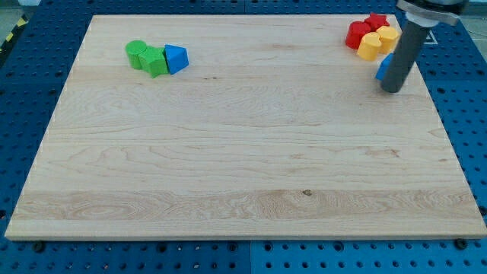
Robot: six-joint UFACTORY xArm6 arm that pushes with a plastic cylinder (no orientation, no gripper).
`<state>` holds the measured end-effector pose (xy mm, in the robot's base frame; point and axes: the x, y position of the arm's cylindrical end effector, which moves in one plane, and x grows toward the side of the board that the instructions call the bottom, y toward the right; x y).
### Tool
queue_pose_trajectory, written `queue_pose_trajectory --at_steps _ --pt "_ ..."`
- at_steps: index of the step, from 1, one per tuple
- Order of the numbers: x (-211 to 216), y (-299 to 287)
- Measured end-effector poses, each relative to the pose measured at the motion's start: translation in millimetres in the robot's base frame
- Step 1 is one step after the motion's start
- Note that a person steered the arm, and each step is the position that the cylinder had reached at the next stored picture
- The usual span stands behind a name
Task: Push blue cube at the bottom of yellow blocks
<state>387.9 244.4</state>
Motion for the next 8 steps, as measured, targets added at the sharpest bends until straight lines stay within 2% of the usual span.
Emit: queue_pose_trajectory --at_steps 3,6,7,8 --pt "-3 -2" --pt "-21 36" --pt "-1 36" --pt "-4 26"
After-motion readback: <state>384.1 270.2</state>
